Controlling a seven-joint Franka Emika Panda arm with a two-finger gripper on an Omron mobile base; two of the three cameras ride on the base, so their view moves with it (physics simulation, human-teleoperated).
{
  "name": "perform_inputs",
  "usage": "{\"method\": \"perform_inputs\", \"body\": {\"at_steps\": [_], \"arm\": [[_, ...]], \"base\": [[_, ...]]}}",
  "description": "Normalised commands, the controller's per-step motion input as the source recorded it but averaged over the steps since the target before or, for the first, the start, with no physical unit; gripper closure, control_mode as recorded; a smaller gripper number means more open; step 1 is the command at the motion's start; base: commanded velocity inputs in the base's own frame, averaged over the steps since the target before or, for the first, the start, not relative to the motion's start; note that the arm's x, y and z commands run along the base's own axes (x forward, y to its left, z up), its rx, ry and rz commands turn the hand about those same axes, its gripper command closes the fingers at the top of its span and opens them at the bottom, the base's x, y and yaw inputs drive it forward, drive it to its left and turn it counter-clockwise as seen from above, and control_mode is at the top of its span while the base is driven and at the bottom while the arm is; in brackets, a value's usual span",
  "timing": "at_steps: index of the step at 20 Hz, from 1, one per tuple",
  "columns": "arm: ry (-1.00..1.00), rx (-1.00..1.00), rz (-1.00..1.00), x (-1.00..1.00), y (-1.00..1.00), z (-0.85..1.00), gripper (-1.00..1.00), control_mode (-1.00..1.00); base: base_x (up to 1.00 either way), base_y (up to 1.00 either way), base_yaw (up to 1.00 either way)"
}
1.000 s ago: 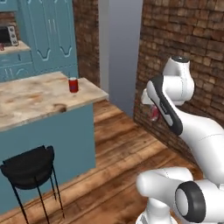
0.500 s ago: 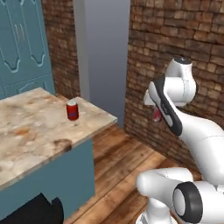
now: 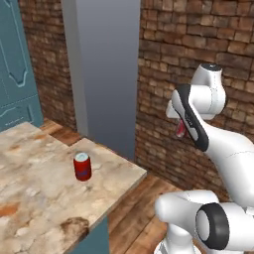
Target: Four empty soda cans are scattered around the kitchen. Gather all the cans and cluster them next to the stove for recycling.
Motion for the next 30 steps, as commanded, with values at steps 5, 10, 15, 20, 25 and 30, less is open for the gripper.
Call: {"method": "perform_inputs", "body": {"at_steps": [5, 10, 15, 20, 25, 30], "arm": [[0.00, 0.00, 0.00, 0.00, 0.00, 0.00, 1.00, 1.00], [0.00, 0.00, 0.00, 0.00, 0.00, 0.00, 1.00, 1.00], [0.00, 0.00, 0.00, 0.00, 0.00, 0.00, 1.00, 1.00], [0.00, 0.00, 0.00, 0.00, 0.00, 0.00, 1.00, 1.00], [0.00, 0.00, 0.00, 0.00, 0.00, 0.00, 1.00, 1.00], [0.00, 0.00, 0.00, 0.00, 0.00, 0.00, 1.00, 1.00]], "base": [[0.87, -0.01, 0.30], [0.64, -0.45, 0.36], [1.00, -0.94, 0.32], [1.00, -0.84, 0.36], [1.00, -0.57, 0.38], [1.00, -0.12, 0.30]]}}
